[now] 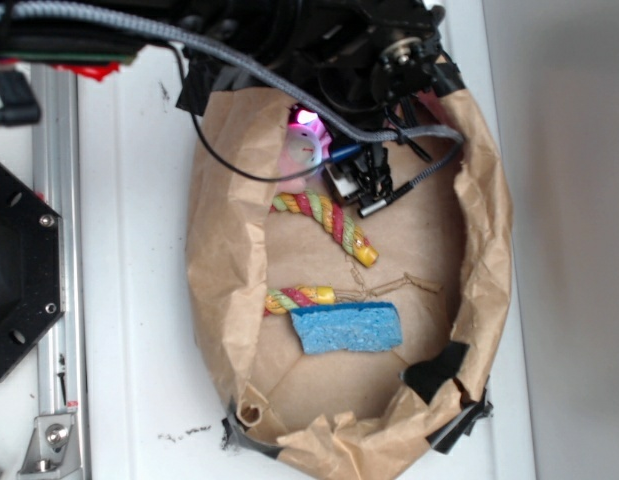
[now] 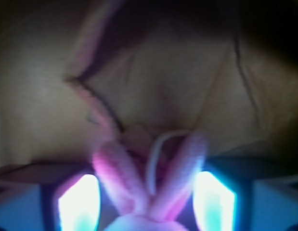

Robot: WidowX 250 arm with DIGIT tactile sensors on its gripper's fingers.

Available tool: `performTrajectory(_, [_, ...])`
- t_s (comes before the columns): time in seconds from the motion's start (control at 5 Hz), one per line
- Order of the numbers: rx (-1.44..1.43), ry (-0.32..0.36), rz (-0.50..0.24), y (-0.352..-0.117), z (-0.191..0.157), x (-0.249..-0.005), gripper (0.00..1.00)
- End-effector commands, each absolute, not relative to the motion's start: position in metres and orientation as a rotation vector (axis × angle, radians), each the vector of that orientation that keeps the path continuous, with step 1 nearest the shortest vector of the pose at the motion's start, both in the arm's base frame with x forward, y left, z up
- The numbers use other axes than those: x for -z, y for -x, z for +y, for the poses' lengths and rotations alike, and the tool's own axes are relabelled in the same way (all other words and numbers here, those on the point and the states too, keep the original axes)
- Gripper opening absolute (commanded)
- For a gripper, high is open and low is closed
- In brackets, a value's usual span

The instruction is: Grab the pink bunny.

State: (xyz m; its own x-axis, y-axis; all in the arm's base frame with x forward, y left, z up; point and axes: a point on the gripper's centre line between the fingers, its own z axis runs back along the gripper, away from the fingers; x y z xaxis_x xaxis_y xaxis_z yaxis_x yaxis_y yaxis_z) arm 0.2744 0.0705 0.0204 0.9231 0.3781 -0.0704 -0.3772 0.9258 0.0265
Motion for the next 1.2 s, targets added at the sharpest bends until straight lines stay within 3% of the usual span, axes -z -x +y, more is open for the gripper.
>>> performTrajectory(0.0, [-0.355, -0.01, -0.059, -0.279, 0.071, -0.07, 0.0])
performTrajectory(0.2, [-0.275, 0.112, -0.154, -0.297, 0.038, -0.12, 0.0])
performTrajectory(0.4, [-0.195, 0.139, -0.206, -0.312, 0.006, -0.154, 0.0])
performTrajectory(0.8, [-0.109, 0.175, -0.177, -0.321, -0.01, -0.151, 0.0])
performTrajectory(1.0, [-0.061, 0.189, -0.227, -0.317, -0.017, -0.158, 0.0])
